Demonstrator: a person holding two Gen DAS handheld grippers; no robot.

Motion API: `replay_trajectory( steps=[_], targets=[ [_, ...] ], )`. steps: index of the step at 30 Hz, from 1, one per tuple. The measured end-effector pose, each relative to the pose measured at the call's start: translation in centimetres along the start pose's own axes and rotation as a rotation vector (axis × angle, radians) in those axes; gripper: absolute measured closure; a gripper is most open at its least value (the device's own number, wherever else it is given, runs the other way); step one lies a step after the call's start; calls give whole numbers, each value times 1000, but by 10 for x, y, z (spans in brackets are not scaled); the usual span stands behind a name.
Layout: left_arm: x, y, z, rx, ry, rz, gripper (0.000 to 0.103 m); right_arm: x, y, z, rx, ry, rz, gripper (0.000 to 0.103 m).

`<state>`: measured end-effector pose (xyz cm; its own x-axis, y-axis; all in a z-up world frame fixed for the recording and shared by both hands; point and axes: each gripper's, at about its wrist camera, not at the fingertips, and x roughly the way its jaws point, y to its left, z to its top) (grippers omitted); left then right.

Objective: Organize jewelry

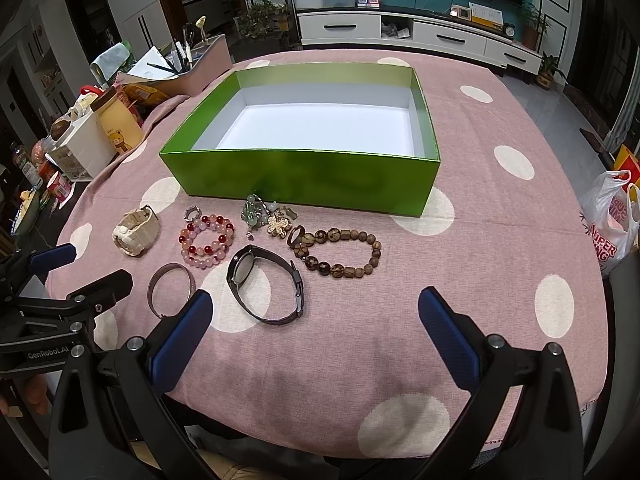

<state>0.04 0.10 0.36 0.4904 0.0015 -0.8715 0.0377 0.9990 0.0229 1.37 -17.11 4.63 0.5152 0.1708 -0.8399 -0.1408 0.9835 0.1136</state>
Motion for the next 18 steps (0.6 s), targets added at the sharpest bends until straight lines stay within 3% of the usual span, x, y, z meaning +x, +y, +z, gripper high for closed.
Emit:
replay_trajectory(
  steps=[18],
  targets=[
    [3, 0, -1, 3, 3, 2, 2, 1, 1, -1, 0, 2, 0, 1]
  ],
)
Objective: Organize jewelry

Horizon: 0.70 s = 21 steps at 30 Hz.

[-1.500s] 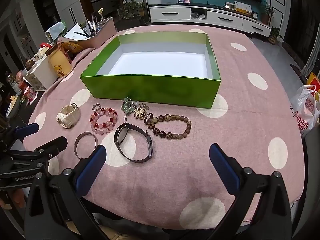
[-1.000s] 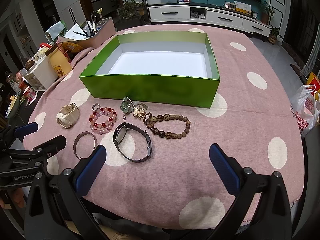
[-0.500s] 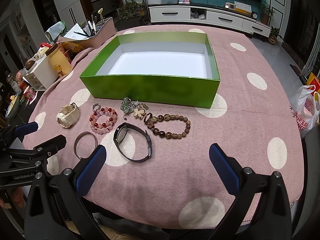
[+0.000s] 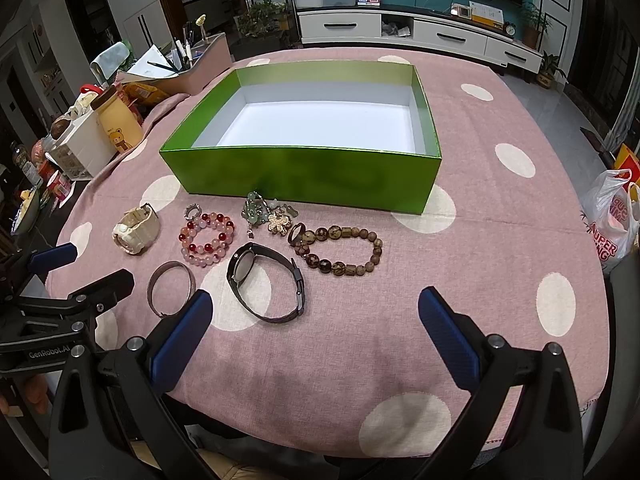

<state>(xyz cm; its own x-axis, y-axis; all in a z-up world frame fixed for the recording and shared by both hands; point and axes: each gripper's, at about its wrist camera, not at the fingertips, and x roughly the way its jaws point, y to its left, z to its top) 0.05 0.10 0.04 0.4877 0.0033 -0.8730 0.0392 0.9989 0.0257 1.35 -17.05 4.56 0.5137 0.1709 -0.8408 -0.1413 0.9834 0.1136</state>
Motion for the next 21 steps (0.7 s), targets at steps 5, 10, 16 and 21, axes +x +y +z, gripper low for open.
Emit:
replay_trajectory(
  steps=[5, 10, 16, 21],
  targets=[
    [0, 0, 0, 1, 0, 0, 2, 0, 0, 0, -1, 0, 0, 1],
    [2, 0, -2, 2, 0, -1, 2, 0, 0, 0, 0, 0, 0, 1],
    [2, 0, -2, 0, 2, -1, 2, 0, 0, 0, -1, -1, 0, 1],
    [2, 0, -2, 1, 2, -1, 2, 0, 0, 0, 0, -1, 0, 1]
  ],
)
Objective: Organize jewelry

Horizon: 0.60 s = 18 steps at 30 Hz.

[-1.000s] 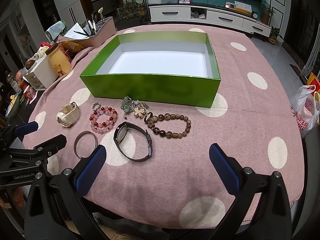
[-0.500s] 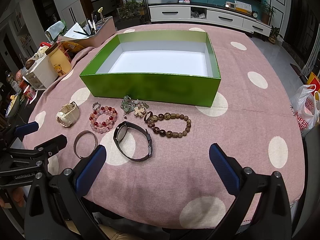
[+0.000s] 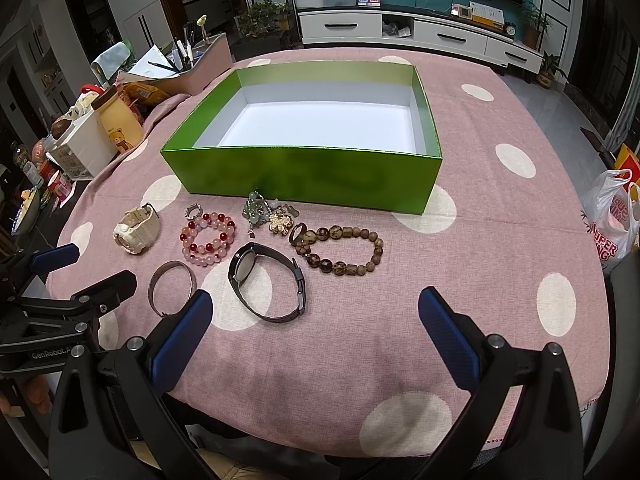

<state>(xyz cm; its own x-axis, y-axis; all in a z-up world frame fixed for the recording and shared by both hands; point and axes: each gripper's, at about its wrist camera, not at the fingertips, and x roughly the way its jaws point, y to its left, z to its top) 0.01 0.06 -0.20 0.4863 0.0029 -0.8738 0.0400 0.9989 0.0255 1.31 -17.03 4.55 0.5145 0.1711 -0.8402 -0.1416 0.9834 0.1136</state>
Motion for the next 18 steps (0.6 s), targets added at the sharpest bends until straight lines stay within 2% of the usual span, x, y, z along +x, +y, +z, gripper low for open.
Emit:
replay_trajectory(
  steps=[18],
  targets=[
    [1, 2, 0, -17, -1, -17, 2, 0, -1, 0, 0, 0, 0, 1]
  ],
)
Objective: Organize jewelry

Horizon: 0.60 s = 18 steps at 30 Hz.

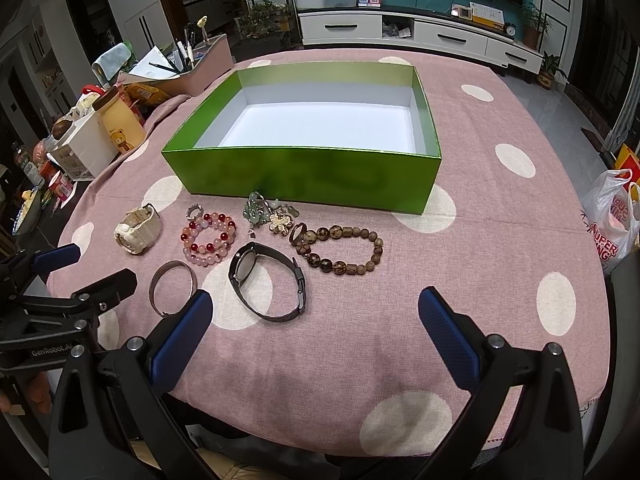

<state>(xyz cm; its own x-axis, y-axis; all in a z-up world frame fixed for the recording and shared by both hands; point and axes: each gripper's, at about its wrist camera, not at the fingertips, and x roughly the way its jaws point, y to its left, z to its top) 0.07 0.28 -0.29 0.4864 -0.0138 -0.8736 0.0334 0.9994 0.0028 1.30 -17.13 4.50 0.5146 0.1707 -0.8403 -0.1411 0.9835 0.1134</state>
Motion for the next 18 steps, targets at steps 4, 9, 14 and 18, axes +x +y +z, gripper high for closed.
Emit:
replay_trajectory(
  steps=[4, 9, 14, 18],
  targets=[
    [5, 10, -3, -31, -8, -14, 2, -1, 0, -2, -22, -25, 4, 1],
    [19, 29, -13, -53, -11, 21, 2, -7, 3, -13, -121, -82, 34, 1],
    [31, 36, -28, -32, -9, 7, 2, 5, 4, -24, -154, -74, 84, 1],
    [37, 31, -35, -3, -17, -23, 2, 14, 10, -30, -180, -74, 113, 1]
  ],
)
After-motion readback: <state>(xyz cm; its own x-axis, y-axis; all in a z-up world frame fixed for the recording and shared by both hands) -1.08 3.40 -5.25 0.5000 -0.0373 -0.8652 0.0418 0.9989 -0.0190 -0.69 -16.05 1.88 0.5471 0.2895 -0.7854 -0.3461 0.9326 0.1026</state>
